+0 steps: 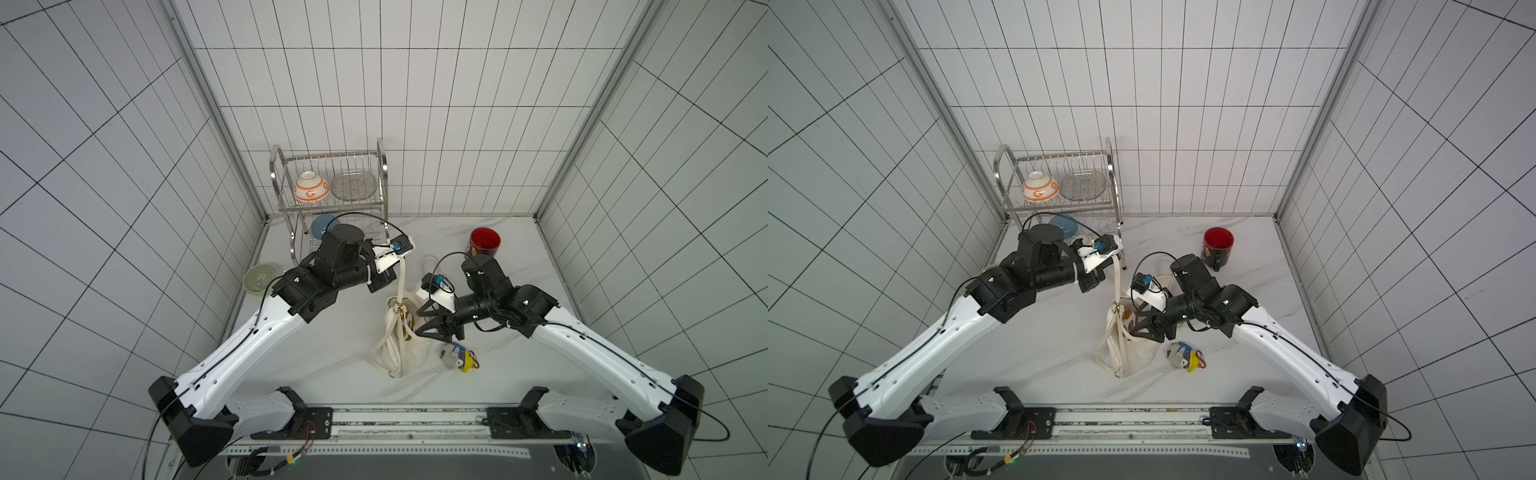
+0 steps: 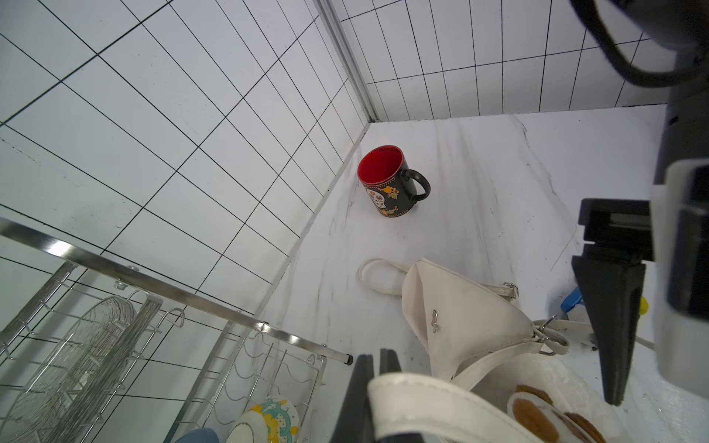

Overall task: Remove the decoration from the bag
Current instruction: Adjust the bag at the center of the board.

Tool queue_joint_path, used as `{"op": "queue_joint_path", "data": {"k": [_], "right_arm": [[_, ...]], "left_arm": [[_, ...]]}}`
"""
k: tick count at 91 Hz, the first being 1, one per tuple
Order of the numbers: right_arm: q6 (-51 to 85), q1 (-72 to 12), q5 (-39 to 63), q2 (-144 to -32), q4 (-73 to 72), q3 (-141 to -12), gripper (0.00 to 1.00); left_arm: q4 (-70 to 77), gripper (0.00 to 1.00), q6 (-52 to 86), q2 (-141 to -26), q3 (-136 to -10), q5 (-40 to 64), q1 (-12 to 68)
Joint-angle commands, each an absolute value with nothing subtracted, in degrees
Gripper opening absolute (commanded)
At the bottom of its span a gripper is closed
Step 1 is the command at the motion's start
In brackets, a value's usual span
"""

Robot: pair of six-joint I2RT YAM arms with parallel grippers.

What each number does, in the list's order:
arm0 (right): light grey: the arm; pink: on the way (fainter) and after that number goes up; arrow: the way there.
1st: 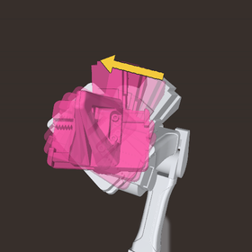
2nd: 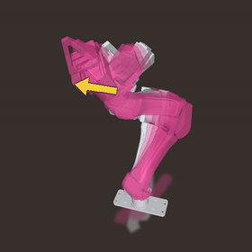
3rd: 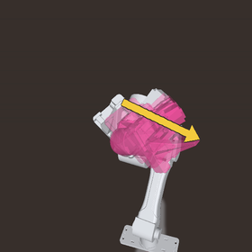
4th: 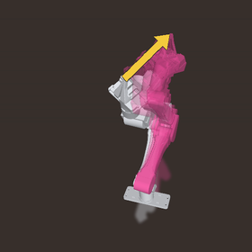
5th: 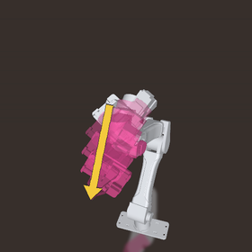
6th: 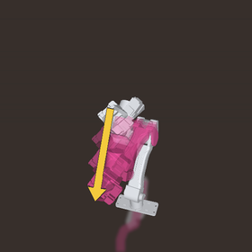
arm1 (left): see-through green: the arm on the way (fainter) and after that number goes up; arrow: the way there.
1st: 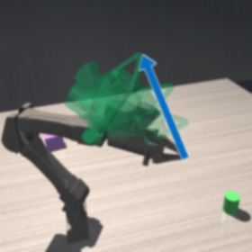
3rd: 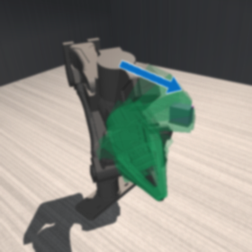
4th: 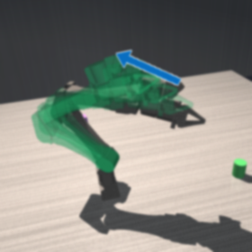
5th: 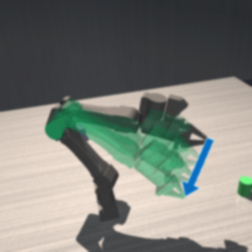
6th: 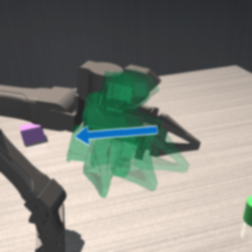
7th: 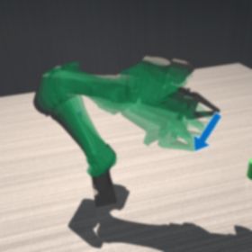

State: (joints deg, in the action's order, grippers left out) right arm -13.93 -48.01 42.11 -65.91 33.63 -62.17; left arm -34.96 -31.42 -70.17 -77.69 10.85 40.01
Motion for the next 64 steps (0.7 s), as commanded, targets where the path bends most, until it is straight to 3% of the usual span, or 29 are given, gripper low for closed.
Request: {"op": "queue_joint_path", "data": {"k": [1,17,40,47,57,64], "right_arm": [[-10.75,-48.49,40.15,-63.35,32.73,-64.80,0.60],[-9.76,-52.18,39.28,-63.92,32.60,-65.38,0.60],[-15.69,-56.22,23.00,-68.11,37.81,-64.75,0.59],[-16.02,-56.17,22.26,-69.25,37.89,-65.24,0.52],[-15.82,-56.12,22.27,-69.73,37.92,-65.51,0.15],[-15.83,-55.40,22.44,-68.54,37.88,-66.15,0.05]], "left_arm": [[-33.79,0.00,-30.27,-70.57,-77.56,11.94,39.74],[-33.49,0.00,-30.08,-71.17,-77.73,11.70,39.70],[-33.45,0.00,-29.20,-70.68,-77.73,12.54,39.47],[-33.49,0.00,-29.18,-70.14,-77.36,12.54,39.46],[-33.50,0.00,-29.47,-69.23,-76.92,12.84,39.46],[-33.26,0.02,-29.71,-68.72,-76.23,13.55,39.46]]}}
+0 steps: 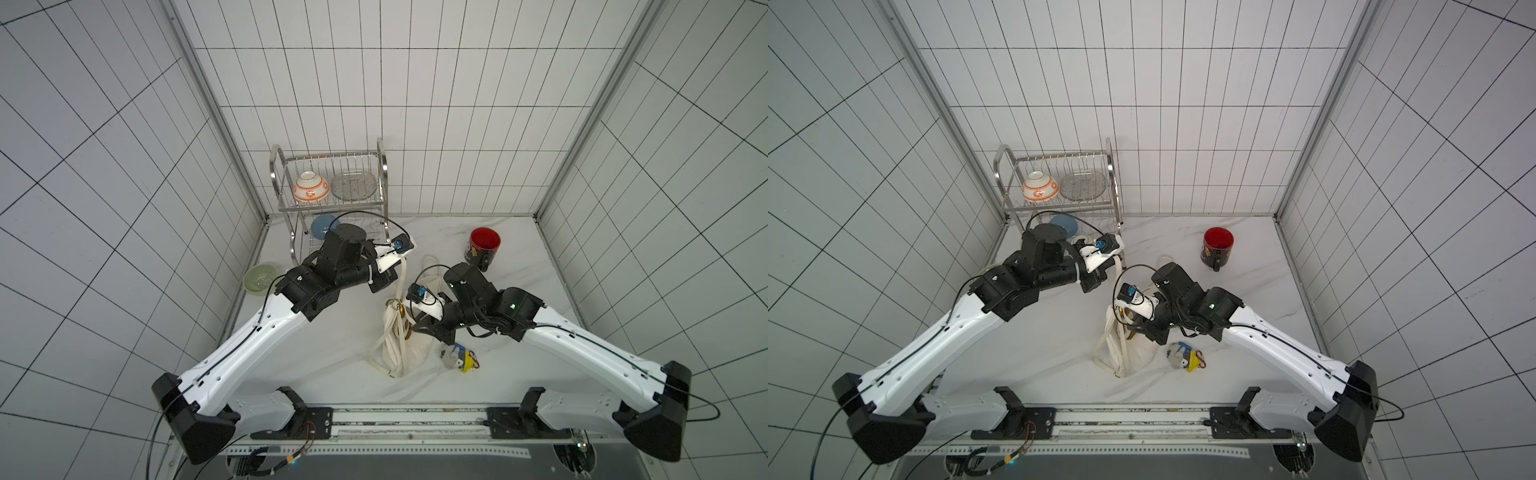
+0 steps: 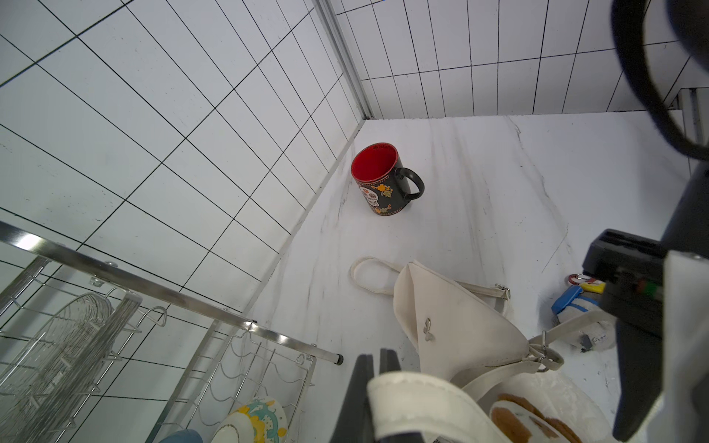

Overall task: Remove the decoration from the bag
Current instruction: Adjust the bag at the center of the board.

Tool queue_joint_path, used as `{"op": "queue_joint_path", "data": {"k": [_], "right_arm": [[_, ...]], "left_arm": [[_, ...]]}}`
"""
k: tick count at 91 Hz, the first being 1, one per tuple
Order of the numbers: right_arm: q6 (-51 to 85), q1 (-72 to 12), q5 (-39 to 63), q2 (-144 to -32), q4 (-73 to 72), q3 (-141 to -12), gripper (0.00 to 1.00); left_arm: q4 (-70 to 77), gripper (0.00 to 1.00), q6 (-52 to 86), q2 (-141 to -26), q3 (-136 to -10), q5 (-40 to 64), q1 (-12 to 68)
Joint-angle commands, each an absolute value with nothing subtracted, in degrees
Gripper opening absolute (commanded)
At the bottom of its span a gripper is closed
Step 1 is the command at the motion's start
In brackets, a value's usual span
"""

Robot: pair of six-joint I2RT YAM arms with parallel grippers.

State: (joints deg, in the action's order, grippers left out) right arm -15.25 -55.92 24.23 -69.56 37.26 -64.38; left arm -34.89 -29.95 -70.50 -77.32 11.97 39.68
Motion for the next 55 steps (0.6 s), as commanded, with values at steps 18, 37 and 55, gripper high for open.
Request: {"op": "queue_joint_path", "data": {"k": [18,37,55], "right_arm": [[-16.96,-51.49,23.88,-66.54,38.57,-69.81,0.00],[-19.00,-48.23,25.66,-68.64,41.59,-74.65,0.00],[-19.46,-46.82,27.09,-70.54,41.55,-77.26,0.00]], "left_arm": [[-33.71,0.17,-27.87,-68.69,-75.27,18.46,39.51],[-34.63,0.42,-24.12,-67.19,-75.10,16.18,38.81],[-35.88,0.68,-15.76,-62.52,-73.68,14.37,38.17]]}}
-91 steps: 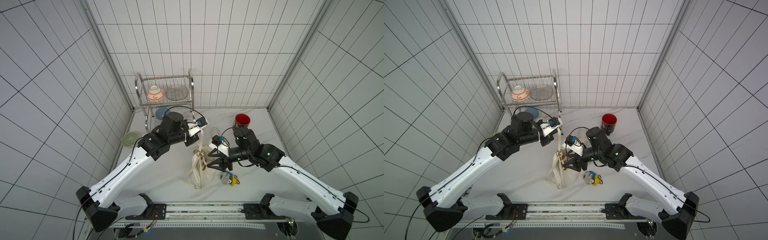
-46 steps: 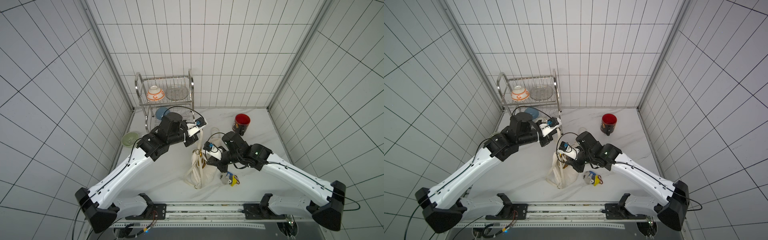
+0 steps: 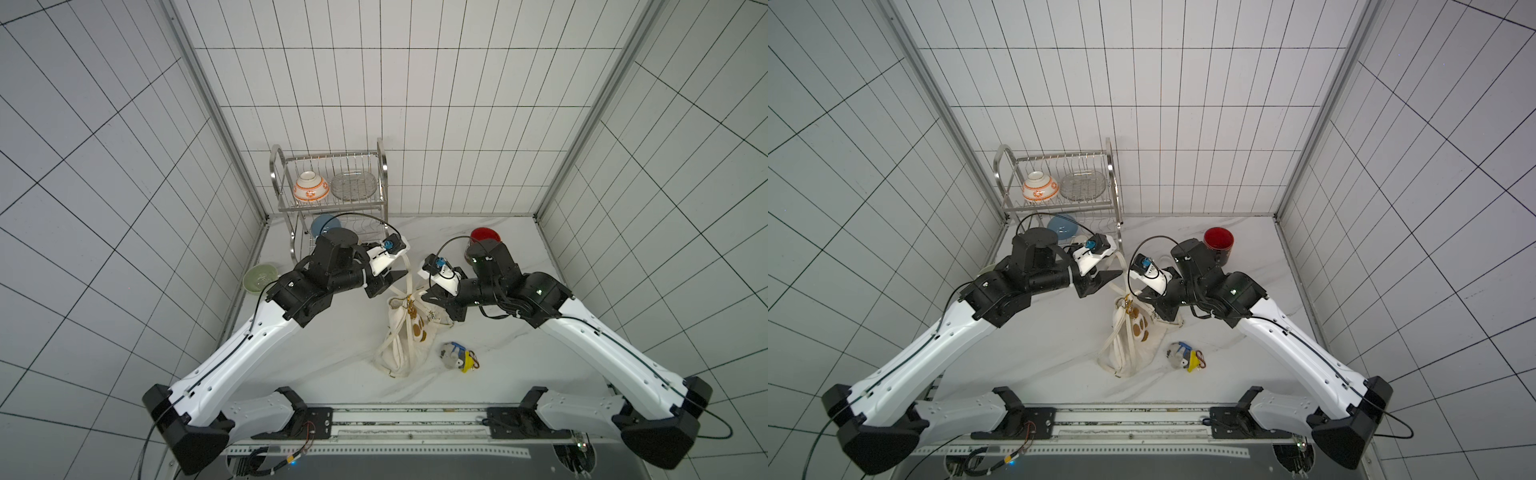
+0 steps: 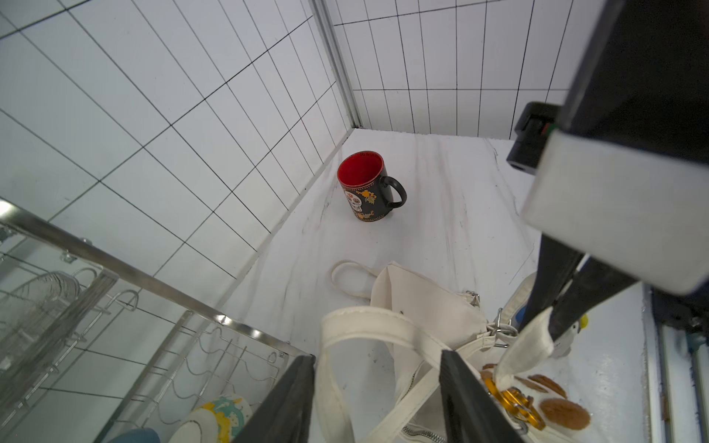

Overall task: Remove the decoration from the bag
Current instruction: Adjust the bag at the center of the board.

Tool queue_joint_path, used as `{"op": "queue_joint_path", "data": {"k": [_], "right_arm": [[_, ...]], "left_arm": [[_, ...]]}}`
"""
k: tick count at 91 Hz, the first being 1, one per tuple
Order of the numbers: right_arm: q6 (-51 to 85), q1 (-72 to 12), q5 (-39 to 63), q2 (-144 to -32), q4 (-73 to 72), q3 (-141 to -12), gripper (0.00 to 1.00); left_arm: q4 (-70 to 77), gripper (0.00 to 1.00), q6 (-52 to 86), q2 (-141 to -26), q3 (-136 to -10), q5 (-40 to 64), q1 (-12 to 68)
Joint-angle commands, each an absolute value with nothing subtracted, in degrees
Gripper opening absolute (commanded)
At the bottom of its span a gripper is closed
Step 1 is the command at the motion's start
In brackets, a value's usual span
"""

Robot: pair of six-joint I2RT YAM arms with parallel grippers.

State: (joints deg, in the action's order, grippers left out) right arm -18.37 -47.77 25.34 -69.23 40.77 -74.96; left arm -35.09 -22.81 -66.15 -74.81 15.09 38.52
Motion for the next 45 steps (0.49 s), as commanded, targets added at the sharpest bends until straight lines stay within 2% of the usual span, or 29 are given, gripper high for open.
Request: {"op": "queue_joint_path", "data": {"k": [1,15,29,35,45], "right_arm": [[-19.49,-46.79,27.17,-70.69,41.61,-77.30,0.00],[-19.69,-46.33,29.27,-72.11,40.90,-78.54,0.00],[-19.27,-45.80,30.86,-72.93,39.56,-79.44,0.00],[-18.77,-45.79,31.47,-73.14,38.52,-79.30,0.00],[-18.12,-45.79,32.21,-73.30,37.24,-79.32,0.00]], "left_arm": [[-35.91,0.69,-15.17,-62.11,-73.45,14.61,38.16],[-36.04,0.78,-8.58,-55.54,-67.86,16.01,38.16],[-41.20,0.81,-5.22,-53.05,-65.94,16.44,38.30],[-38.85,0.82,-3.14,-51.57,-62.89,20.02,38.60],[-32.75,0.83,-1.53,-50.10,-55.70,18.00,40.56]]}}
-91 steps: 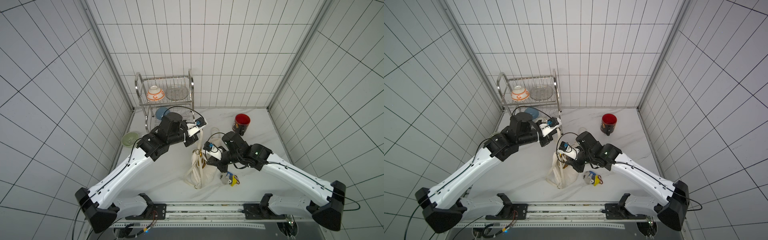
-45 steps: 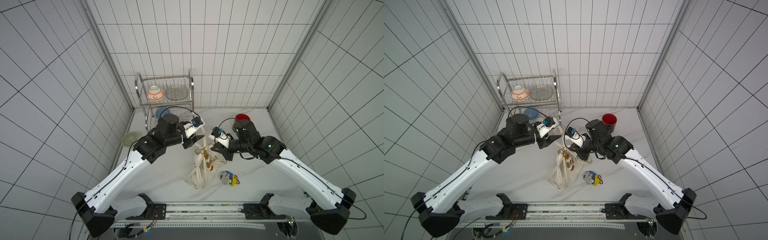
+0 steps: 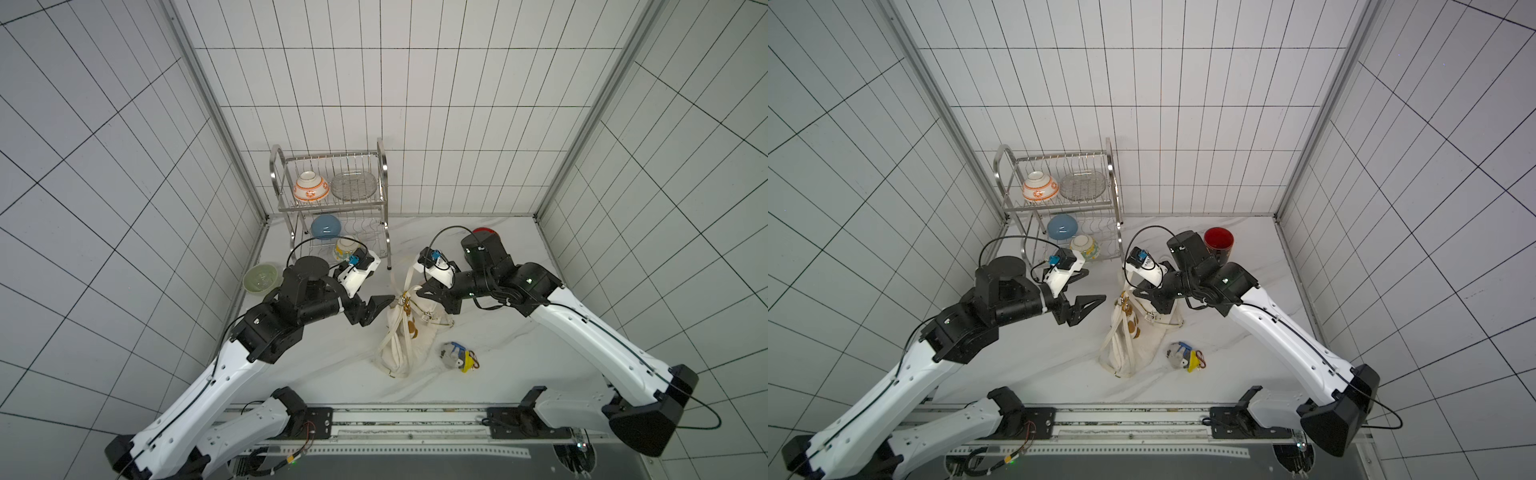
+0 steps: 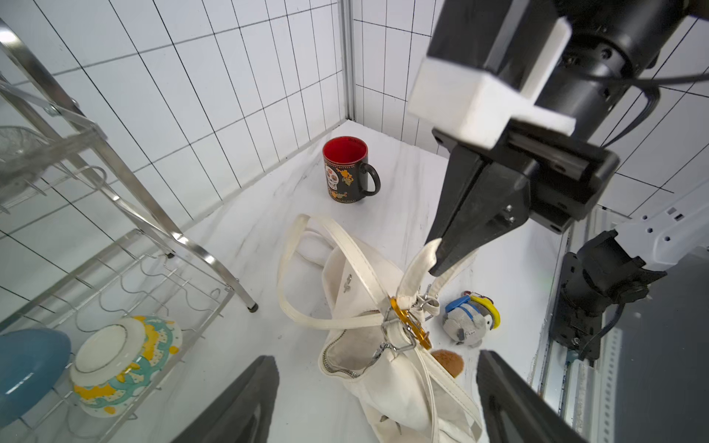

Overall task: Remove the decoration from the bag
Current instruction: Adjust the bag at the center of the board.

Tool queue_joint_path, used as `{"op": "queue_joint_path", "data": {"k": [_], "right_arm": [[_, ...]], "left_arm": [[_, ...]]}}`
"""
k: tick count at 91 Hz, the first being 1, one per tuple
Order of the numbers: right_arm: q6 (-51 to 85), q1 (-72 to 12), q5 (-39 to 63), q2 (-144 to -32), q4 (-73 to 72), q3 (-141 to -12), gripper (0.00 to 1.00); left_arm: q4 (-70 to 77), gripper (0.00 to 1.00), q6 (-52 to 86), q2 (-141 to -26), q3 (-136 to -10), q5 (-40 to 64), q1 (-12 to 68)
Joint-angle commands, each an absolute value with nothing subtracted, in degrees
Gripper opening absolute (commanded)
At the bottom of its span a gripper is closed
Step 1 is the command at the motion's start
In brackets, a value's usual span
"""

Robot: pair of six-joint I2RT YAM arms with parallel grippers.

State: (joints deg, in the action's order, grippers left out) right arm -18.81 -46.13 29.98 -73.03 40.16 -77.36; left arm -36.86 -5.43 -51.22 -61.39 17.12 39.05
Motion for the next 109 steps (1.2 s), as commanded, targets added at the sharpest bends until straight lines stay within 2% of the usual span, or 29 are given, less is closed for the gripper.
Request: {"op": "queue_joint_path", "data": {"k": [1,26,39,60,66,104,109], "right_arm": [[-17.98,-45.79,32.28,-73.30,37.12,-79.34,0.00],[-16.05,-45.83,33.38,-72.96,35.46,-79.45,0.00],[-15.67,-45.79,33.31,-73.15,34.91,-79.62,0.00],[-15.25,-45.59,33.11,-72.87,34.47,-79.15,0.00],[-15.00,-45.32,33.12,-72.72,34.29,-79.04,0.00],[-11.22,-42.28,35.84,-70.39,30.95,-74.05,0.00],[-10.83,-41.72,36.35,-70.36,30.60,-73.28,0.00]], "left_arm": [[-32.11,0.83,-1.38,-50.10,-55.01,17.97,40.63],[-18.74,0.82,2.62,-53.14,-48.25,17.57,43.80],[-17.25,0.80,2.34,-55.98,-47.22,16.47,45.79],[-17.27,0.66,0.45,-58.45,-44.61,17.44,46.13],[-17.36,0.60,0.40,-58.53,-43.69,17.44,46.22],[-19.59,0.04,-3.80,-57.97,-45.41,10.35,46.05],[-19.59,0.00,-4.70,-57.27,-45.64,10.47,46.04]]}}
